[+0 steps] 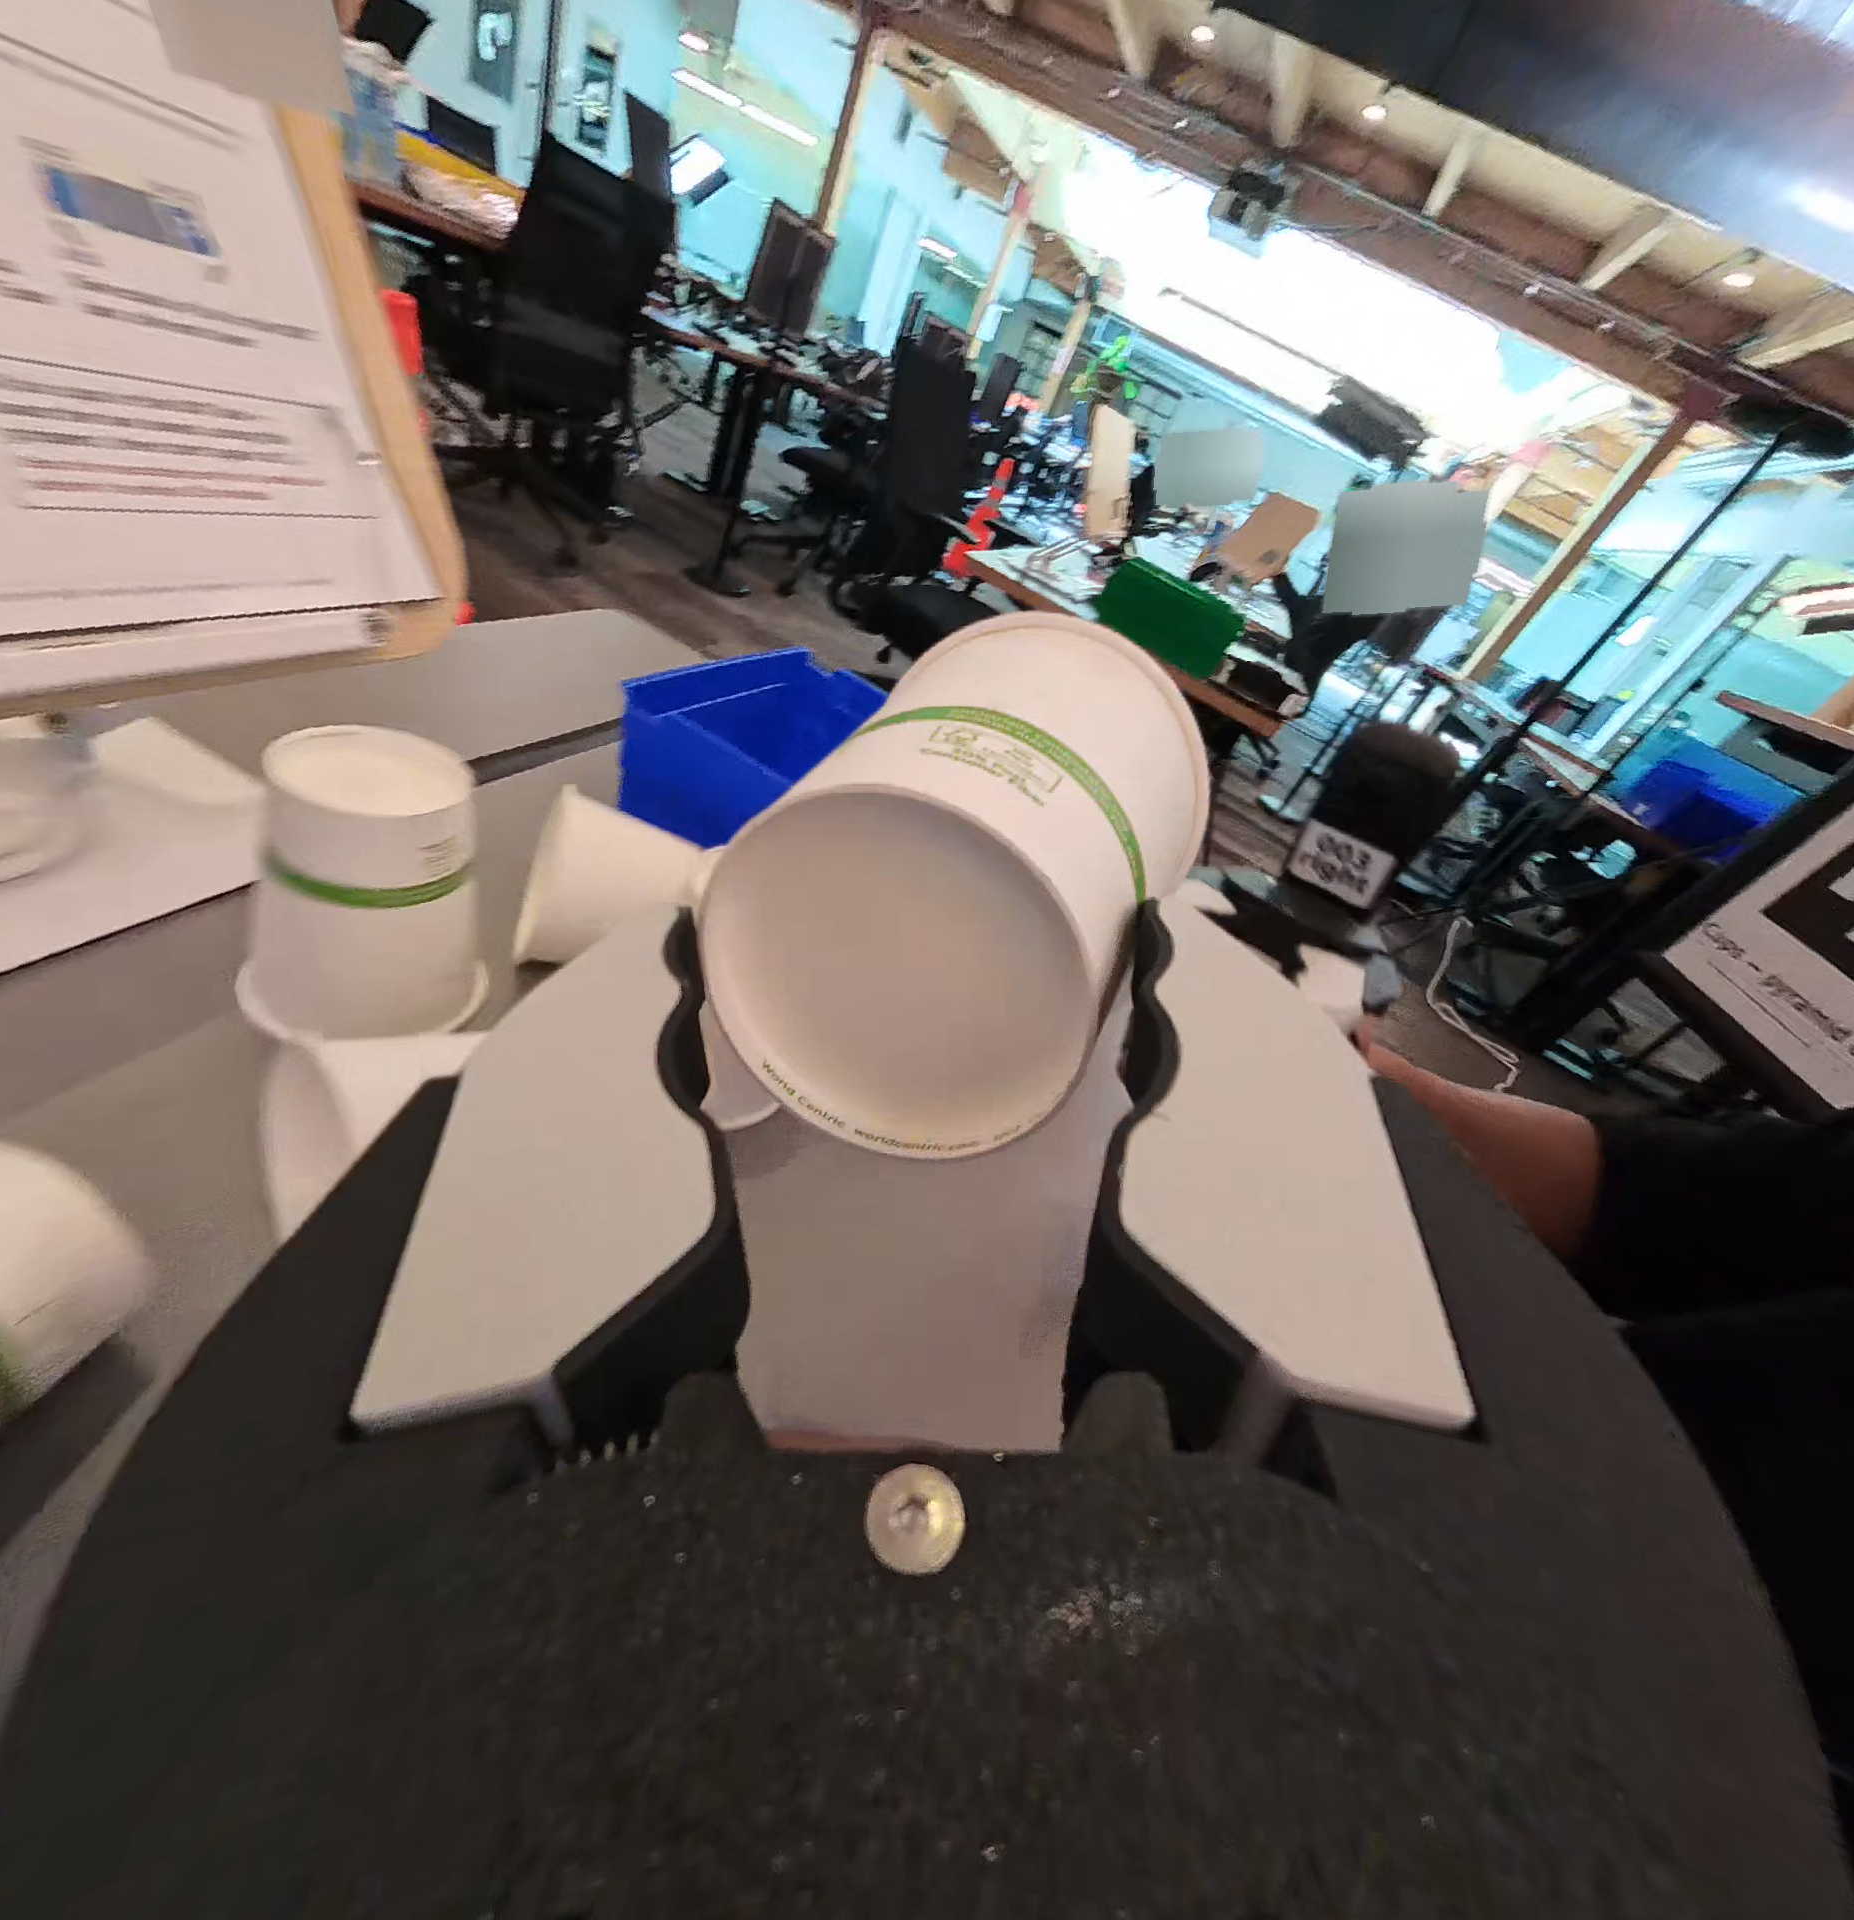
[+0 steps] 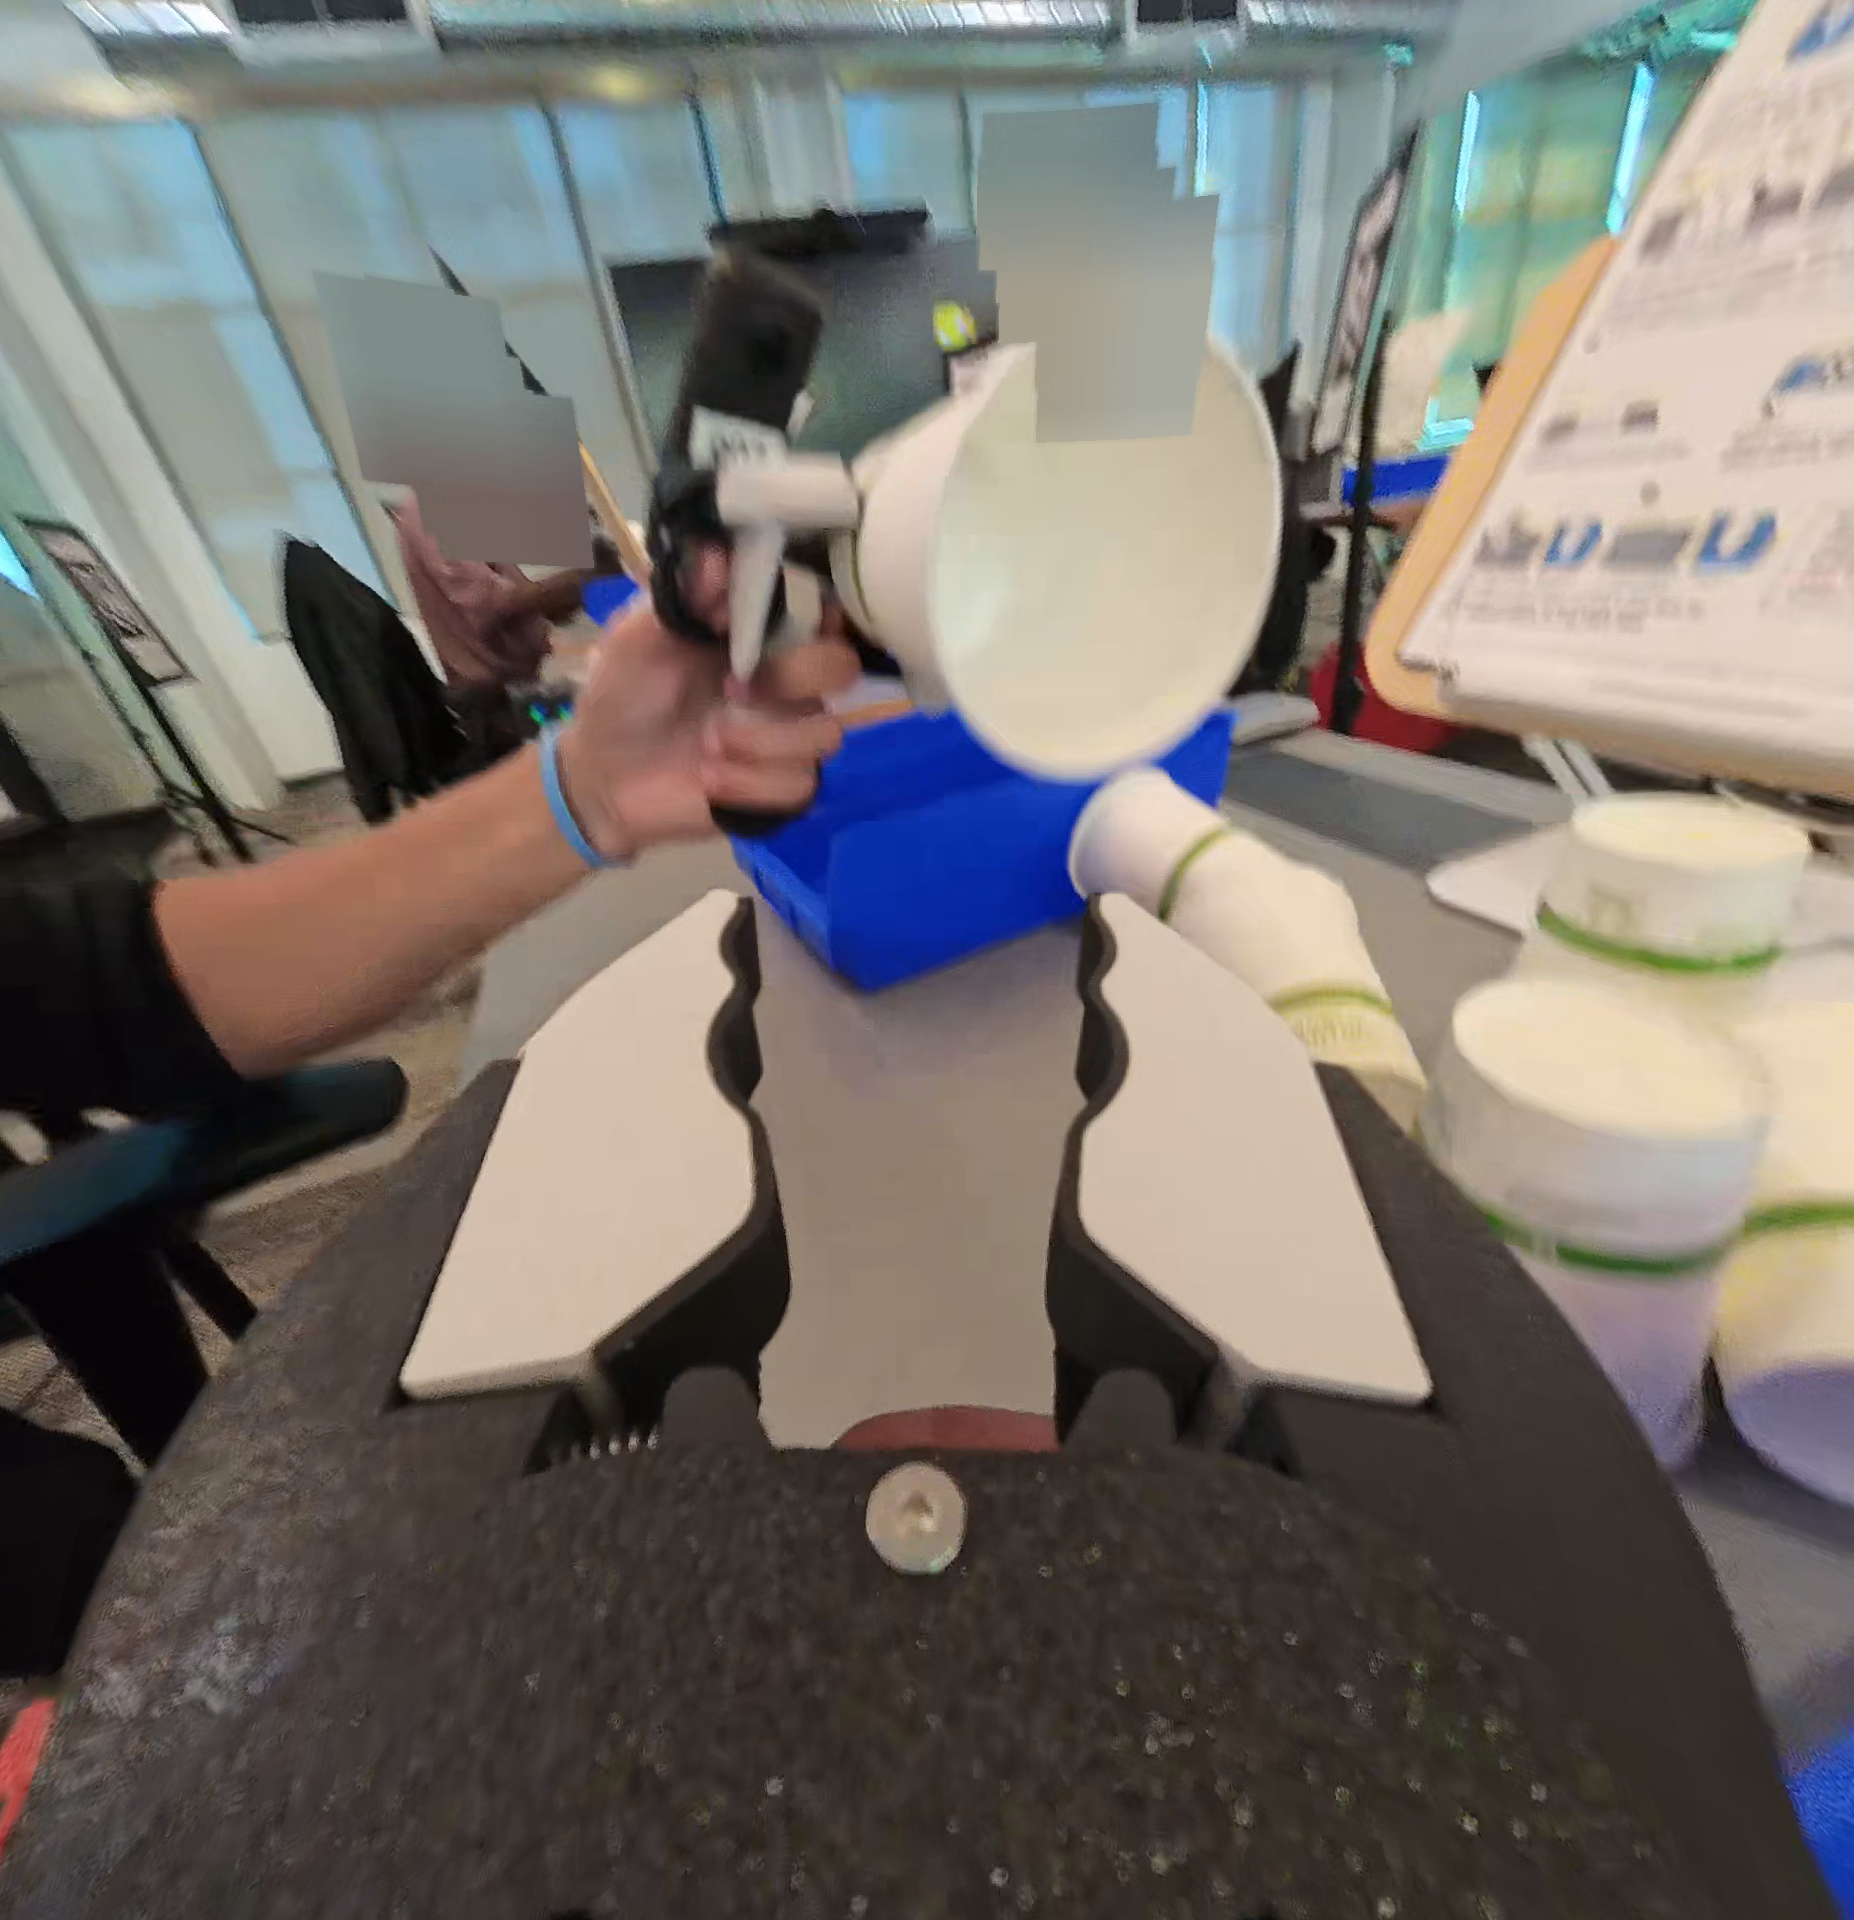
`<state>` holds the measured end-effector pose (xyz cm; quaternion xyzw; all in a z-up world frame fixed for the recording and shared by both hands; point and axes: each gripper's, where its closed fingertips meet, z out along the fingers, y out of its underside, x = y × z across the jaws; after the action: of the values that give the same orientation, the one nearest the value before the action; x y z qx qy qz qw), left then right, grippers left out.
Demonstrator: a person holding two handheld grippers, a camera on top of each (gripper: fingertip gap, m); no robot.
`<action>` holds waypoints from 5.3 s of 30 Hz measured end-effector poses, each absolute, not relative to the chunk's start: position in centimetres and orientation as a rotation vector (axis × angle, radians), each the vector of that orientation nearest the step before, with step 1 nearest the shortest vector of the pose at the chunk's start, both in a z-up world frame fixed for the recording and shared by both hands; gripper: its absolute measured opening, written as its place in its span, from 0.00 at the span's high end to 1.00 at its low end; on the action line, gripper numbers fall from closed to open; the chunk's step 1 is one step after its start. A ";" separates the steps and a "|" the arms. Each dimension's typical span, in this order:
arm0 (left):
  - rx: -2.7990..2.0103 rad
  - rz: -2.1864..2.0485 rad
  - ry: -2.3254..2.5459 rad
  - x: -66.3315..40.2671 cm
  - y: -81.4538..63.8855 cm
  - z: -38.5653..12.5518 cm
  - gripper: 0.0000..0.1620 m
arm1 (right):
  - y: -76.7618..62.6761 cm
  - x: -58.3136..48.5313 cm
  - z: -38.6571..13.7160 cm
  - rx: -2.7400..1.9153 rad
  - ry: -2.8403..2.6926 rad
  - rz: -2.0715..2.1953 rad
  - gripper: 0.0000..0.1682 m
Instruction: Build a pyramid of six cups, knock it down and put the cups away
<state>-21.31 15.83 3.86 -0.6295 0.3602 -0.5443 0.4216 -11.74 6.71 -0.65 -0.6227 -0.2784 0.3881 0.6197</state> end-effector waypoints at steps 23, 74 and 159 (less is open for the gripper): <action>-1.793 -1.085 0.733 -21.5 11.6 -4.0 0.44 | 11.0 -7.9 6.6 -1.505 -0.819 0.712 1.00; -1.986 -0.840 1.101 -20.7 3.8 -14.4 0.47 | 1.1 -18.0 -11.5 -1.801 -0.939 0.836 0.70; -1.703 -1.518 0.601 -22.2 11.3 -2.1 0.42 | 14.3 -3.9 10.4 -1.349 -0.587 0.099 0.99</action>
<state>-22.16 11.25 -2.07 -0.6674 0.2356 -0.5948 0.3812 -3.86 14.30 10.41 -0.6150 -0.2677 0.0449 0.7403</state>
